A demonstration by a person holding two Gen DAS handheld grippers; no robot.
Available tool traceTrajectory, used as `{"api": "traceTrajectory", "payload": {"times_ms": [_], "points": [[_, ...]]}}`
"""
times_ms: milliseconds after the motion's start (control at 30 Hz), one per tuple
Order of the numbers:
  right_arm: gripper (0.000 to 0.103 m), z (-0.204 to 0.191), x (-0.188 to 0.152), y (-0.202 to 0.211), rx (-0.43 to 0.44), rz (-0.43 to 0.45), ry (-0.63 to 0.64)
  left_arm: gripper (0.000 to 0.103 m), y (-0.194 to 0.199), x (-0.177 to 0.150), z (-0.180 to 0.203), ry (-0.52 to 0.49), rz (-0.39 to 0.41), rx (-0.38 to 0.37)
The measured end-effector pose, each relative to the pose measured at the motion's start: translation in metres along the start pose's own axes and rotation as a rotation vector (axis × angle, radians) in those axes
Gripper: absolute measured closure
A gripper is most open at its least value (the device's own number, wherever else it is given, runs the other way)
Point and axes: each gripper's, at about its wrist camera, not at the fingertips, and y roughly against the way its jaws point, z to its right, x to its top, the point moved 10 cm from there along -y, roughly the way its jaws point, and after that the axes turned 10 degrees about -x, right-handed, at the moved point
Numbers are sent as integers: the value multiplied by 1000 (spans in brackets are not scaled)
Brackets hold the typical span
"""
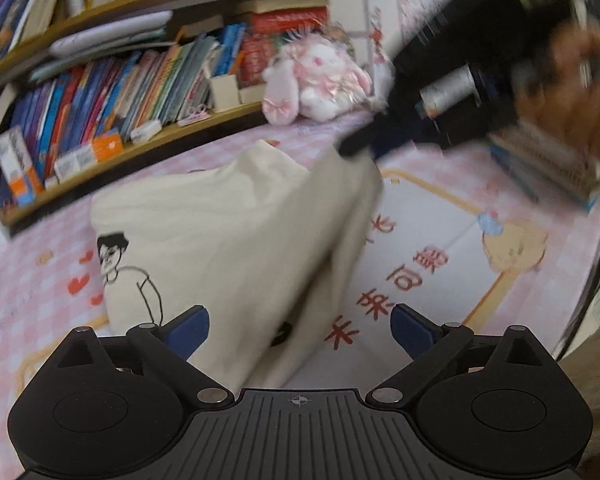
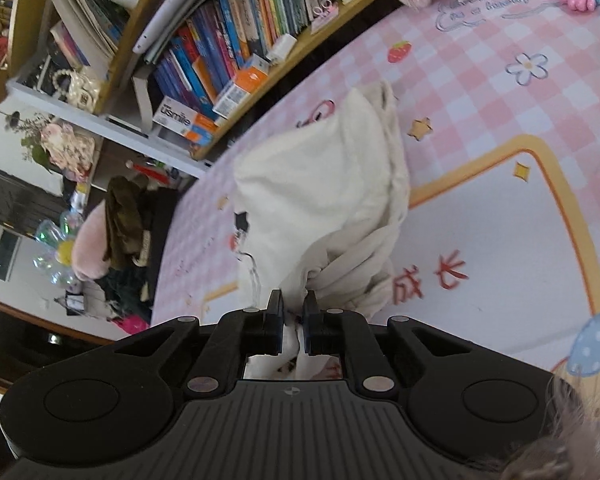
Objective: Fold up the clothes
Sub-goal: 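Fold the held shirt side over with the right gripper toward the left gripper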
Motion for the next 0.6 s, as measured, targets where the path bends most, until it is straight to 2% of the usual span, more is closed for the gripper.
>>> {"api": "traceTrajectory", "payload": {"times_ms": [133, 233, 400, 433, 500, 533, 600], "points": [[94, -11, 4, 8, 15, 21, 20, 4, -20, -10, -3, -175, -79, 179], [94, -7, 2, 13, -3, 27, 27, 4, -25, -14, -11, -254, -99, 275], [92, 7, -8, 13, -73, 21, 93, 4, -17, -6, -19, -250, -74, 289], [87, 8, -11, 13, -109, 25, 139, 4, -14, -4, -20, -255, -72, 289], [65, 7, -18, 15, -202, 54, 282, 4, -12, -1, -21, -269, -71, 286], [50, 6, -22, 17, -249, 73, 379, 4, -11, 1, -22, -276, -71, 285], [43, 0, -33, 19, -316, 107, 593, 4, -10, 3, -23, -289, -72, 282]]}}
